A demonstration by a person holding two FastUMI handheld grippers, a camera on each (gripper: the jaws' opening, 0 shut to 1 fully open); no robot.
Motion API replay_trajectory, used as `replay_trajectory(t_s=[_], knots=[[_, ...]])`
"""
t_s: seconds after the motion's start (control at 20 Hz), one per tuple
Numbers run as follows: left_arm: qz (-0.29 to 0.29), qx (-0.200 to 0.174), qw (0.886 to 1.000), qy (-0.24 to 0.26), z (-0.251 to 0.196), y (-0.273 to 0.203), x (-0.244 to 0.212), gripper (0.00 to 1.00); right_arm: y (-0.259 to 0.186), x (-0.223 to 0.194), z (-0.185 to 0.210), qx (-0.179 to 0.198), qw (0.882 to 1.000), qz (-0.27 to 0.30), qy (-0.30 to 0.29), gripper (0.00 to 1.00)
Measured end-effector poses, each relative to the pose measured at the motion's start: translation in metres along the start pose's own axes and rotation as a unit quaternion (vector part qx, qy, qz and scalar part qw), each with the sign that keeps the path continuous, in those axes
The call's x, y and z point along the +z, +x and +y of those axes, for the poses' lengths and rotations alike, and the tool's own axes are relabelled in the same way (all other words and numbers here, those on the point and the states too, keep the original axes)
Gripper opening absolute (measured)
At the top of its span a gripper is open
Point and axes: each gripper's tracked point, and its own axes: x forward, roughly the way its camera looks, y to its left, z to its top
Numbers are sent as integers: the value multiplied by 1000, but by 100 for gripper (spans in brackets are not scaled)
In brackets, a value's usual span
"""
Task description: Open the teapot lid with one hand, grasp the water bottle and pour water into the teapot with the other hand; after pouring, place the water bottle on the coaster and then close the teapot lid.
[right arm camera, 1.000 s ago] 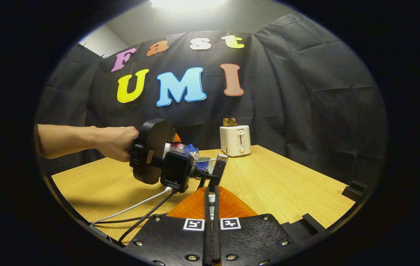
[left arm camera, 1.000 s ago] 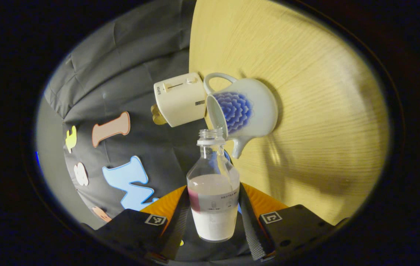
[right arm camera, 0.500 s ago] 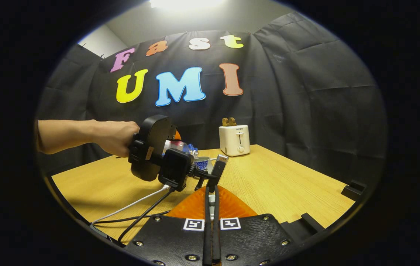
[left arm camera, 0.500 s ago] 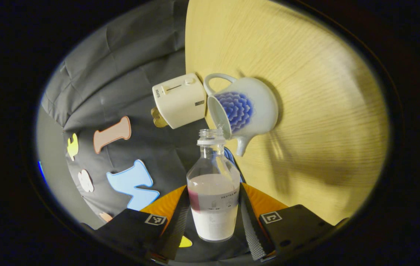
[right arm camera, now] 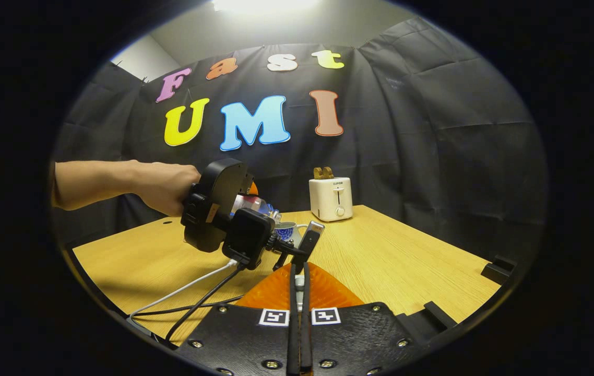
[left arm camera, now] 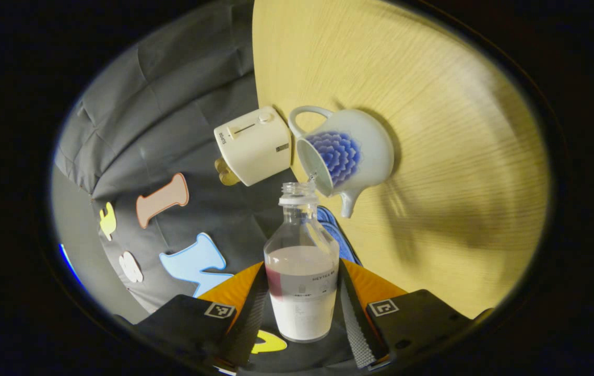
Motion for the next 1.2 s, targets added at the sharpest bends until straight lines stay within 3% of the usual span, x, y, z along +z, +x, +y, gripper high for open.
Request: replay_trajectory(t_s=[0.3,0.35,0.4,1.2], knots=[[1,3,1000,14,3,-1,1,84,0,0,-1,-1,1000,-1,1,1],[3,1,1000,15,4,-2,0,78,-1,1,-1,-1,1000,-1,2,1],[3,1,1000,15,4,-2,1,84,0,1,0,0,1000,-1,3,1],[3,-2,999,52,12,-5,2,84,-1,0,-3,1,1000,2,8,1]])
